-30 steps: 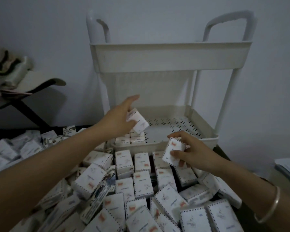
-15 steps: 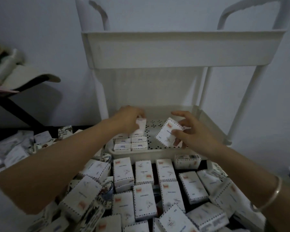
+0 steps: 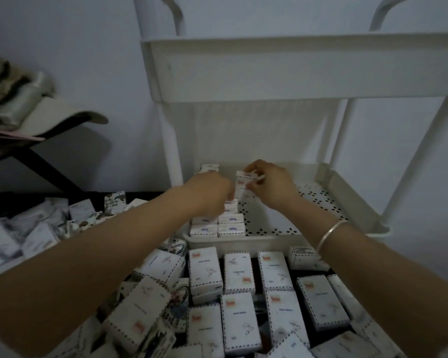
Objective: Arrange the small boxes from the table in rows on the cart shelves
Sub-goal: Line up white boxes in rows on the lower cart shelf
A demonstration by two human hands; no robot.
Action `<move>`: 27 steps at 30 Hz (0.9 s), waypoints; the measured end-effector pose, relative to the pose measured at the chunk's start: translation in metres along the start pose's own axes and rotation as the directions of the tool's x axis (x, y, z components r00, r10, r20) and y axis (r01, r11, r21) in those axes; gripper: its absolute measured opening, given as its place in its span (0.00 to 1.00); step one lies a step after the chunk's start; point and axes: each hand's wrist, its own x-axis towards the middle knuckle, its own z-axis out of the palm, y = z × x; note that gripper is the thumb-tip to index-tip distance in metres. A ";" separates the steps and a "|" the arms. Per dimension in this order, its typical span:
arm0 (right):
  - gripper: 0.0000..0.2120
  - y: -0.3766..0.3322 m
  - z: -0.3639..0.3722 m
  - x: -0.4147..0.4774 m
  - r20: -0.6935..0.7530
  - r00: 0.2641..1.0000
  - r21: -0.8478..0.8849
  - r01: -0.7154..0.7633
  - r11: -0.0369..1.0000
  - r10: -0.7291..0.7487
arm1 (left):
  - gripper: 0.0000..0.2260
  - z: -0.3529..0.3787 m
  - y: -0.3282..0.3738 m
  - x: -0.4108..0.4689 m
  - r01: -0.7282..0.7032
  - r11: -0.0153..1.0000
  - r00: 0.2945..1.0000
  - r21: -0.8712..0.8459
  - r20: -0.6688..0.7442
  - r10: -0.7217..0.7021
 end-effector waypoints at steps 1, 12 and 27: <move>0.13 -0.002 0.006 0.003 0.040 0.999 0.044 -0.003 0.999 0.001 | 0.21 -0.001 0.001 -0.004 -0.009 0.998 1.000 0.061 -0.009 0.010; 0.08 -0.007 0.030 -0.001 0.355 0.931 0.210 -0.164 0.964 0.081 | 0.14 -0.004 0.007 -0.085 -0.108 0.994 0.987 0.004 -0.122 0.108; 0.13 -0.026 -0.020 -0.071 0.092 0.984 -0.165 0.169 0.972 -0.155 | 0.17 0.032 0.013 -0.113 -0.013 0.976 0.995 0.217 -0.095 0.034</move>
